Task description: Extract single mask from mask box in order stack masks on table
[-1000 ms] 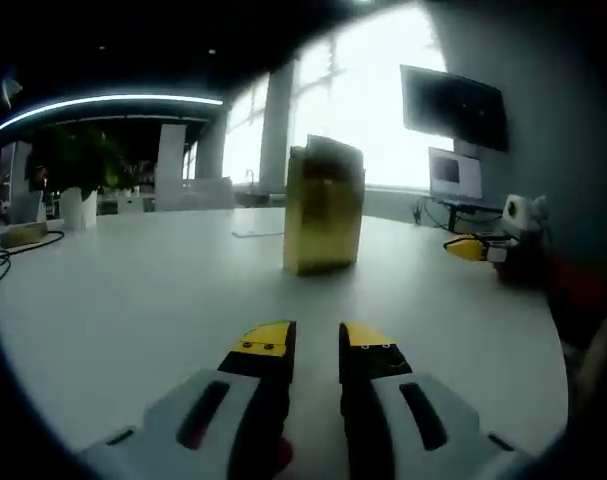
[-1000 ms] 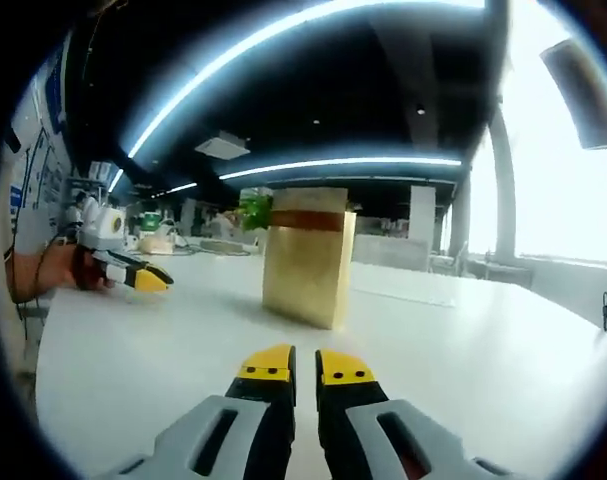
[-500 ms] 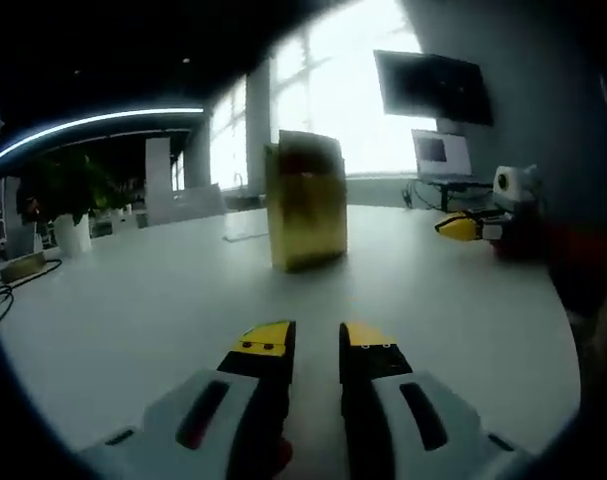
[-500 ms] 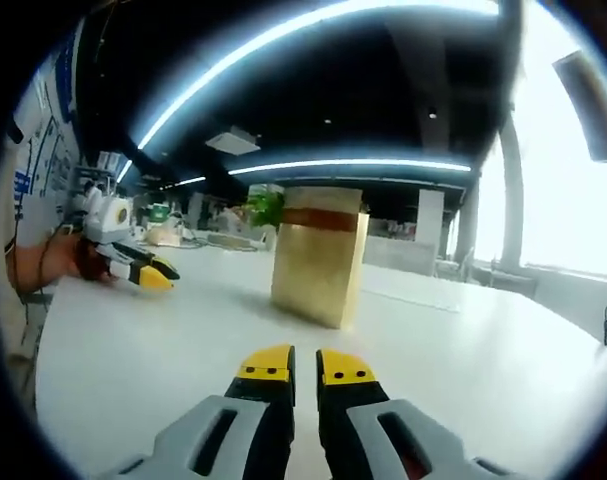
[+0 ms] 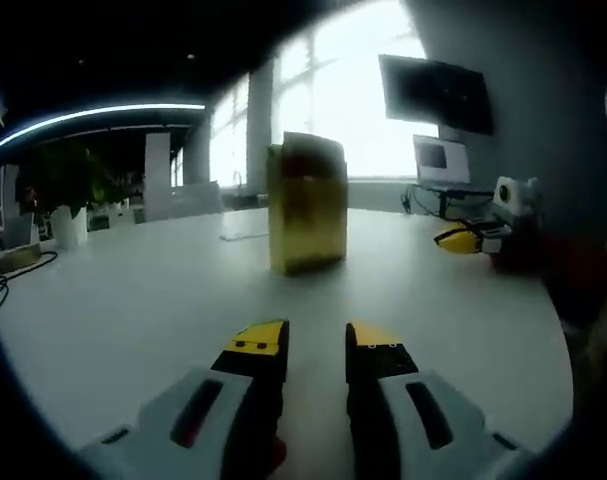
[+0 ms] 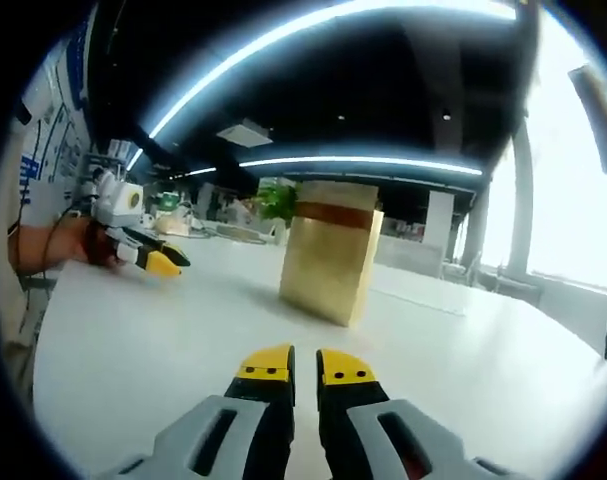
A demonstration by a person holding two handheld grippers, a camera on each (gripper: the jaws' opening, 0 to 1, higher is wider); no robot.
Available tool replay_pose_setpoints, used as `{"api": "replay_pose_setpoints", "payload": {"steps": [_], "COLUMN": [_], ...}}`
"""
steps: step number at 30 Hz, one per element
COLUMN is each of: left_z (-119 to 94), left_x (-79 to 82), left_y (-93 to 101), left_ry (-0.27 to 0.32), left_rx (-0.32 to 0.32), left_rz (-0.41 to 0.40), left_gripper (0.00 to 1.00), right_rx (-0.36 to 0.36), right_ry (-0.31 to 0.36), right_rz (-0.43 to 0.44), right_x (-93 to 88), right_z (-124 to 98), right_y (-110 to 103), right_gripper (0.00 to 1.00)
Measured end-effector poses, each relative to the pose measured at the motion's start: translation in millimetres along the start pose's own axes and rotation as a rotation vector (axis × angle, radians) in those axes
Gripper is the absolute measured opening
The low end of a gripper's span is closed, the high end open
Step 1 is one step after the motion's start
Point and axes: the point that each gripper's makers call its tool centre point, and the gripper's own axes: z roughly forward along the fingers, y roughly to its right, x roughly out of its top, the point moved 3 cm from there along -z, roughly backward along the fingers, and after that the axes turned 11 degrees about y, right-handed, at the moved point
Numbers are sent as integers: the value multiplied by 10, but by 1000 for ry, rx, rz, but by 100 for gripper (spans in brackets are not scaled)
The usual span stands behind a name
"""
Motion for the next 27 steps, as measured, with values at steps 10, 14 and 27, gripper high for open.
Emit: {"api": "replay_pose_setpoints", "payload": {"steps": [10, 14, 27], "left_z": [56, 116, 465], "left_x": [204, 292, 429], "left_y": [-116, -133, -146], "left_ry": [40, 63, 87], "left_rx": [8, 1, -57], "left_rz": [9, 0, 17], "left_gripper": [16, 18, 21], "right_rx": [-6, -10, -2], "right_ry": [-1, -2, 4], "right_rz": [2, 2, 0], "right_x": [0, -10, 1], "right_z": [-4, -4, -3], "right_y": [-4, 21, 0], "right_gripper": [4, 5, 4]}}
